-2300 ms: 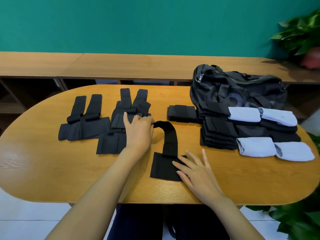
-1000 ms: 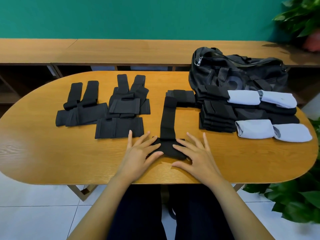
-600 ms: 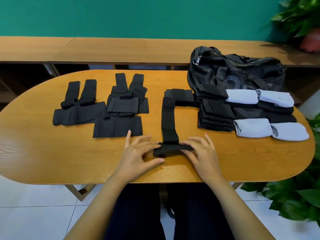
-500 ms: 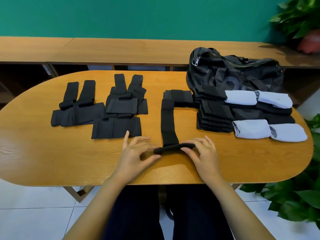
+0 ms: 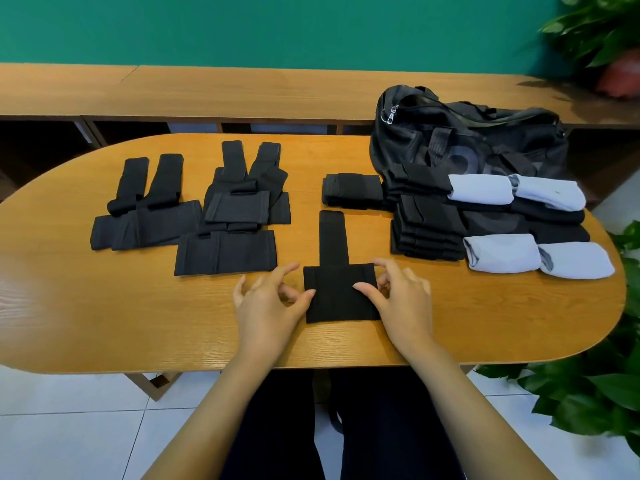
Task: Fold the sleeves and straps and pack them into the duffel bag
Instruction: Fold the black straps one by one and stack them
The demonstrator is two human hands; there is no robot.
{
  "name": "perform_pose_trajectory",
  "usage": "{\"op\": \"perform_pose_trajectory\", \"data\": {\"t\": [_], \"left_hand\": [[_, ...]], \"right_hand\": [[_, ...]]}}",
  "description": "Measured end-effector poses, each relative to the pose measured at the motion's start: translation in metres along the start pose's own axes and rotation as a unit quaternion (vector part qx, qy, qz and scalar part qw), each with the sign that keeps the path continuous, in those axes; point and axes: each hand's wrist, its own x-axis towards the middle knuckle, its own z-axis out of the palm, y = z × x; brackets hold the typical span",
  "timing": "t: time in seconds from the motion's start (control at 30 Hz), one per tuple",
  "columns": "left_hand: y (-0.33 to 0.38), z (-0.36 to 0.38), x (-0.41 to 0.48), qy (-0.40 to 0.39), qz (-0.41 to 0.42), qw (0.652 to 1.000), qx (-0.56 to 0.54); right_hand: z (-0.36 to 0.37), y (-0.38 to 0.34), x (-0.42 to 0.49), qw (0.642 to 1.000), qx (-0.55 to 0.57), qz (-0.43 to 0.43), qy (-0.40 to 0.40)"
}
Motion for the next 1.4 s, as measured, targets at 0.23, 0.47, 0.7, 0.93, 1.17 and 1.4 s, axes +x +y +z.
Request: {"op": "perform_pose_trajectory", "data": {"t": [0.23,0.47,0.7,0.93,1.17,1.4], "left_hand": [[-0.007,-0.007,0.001,-0.104,0.168,0.978,0.065],[-0.012,0.000,-0.001,-0.221,0.208,0.948,0.093],[-0.016,0.001,-0.004,-0.199,0.232,0.948,0.091],[-0.018,0.003,-0.008,-0.142,0.247,0.956,0.065],[-0.013,-0.002,-0.011,-0.116,0.265,0.955,0.067],[0.000,-0.006,-0.011,-0.075,0.258,0.962,0.044]], "right_hand": [[-0.003,0.012,-0.004,0.985,-0.076,-0.131,-0.080],[-0.002,0.019,-0.011,0.960,-0.128,-0.197,-0.150],[-0.001,0.020,-0.014,0.960,-0.112,-0.219,-0.133],[0.001,0.023,-0.016,0.961,-0.084,-0.250,-0.085],[0.002,0.023,-0.016,0.963,-0.073,-0.256,-0.038],[-0.002,0.018,-0.017,0.967,-0.034,-0.252,0.004]]}}
